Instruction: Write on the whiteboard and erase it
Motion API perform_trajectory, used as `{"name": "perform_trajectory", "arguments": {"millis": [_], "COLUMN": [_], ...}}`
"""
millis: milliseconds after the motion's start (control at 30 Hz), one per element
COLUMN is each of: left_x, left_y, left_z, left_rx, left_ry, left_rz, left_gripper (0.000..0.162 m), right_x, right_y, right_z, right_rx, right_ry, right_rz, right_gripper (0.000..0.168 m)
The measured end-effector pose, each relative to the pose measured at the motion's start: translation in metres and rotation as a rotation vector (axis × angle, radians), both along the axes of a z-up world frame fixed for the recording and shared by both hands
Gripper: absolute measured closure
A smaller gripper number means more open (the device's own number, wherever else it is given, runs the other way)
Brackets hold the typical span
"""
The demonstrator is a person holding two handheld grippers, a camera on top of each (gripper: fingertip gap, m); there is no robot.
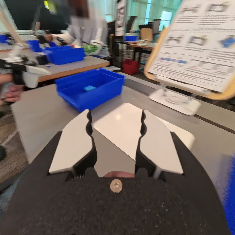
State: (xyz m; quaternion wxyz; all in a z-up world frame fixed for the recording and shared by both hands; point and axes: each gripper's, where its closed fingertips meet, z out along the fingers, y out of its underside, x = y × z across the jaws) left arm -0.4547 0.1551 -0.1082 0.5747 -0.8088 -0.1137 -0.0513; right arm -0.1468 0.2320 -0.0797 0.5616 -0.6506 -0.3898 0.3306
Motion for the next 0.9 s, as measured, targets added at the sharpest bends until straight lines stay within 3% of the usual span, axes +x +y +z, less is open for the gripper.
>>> {"name": "perform_trajectory", "arguments": {"millis": [133,267,400,567,900], "left_x": [0.045,0.063,0.066,0.053,0.055], "left_y": [0.002,0.000,0.003,0.015,0.020], "left_z": [-0.033,-0.074,-0.109,-0.114,-0.117], "left_rx": [-0.006,0.004,-0.077,-0.117,-0.141], "left_ry": [0.002,0.048,0.106,0.151,0.090], "left_rz": [-0.030,-0.001,-0.022,-0.006,-0.030], "left_gripper": [0.102,0.106,0.107,0.107,0.107], "right_x": [0.117,0.227,0.291,0.318,0.294], "right_y": [0.043,0.061,0.073,0.094,0.098], "right_z": [-0.039,-0.094,-0.128,-0.138,-0.140], "right_rx": [0.010,-0.050,-0.154,-0.240,-0.204], "right_ry": [-0.058,-0.073,-0.064,-0.019,-0.104], "right_rz": [-0.322,-0.634,-0.752,-0.777,-0.697], "right_gripper": [0.094,0.095,0.098,0.095,0.100]}}
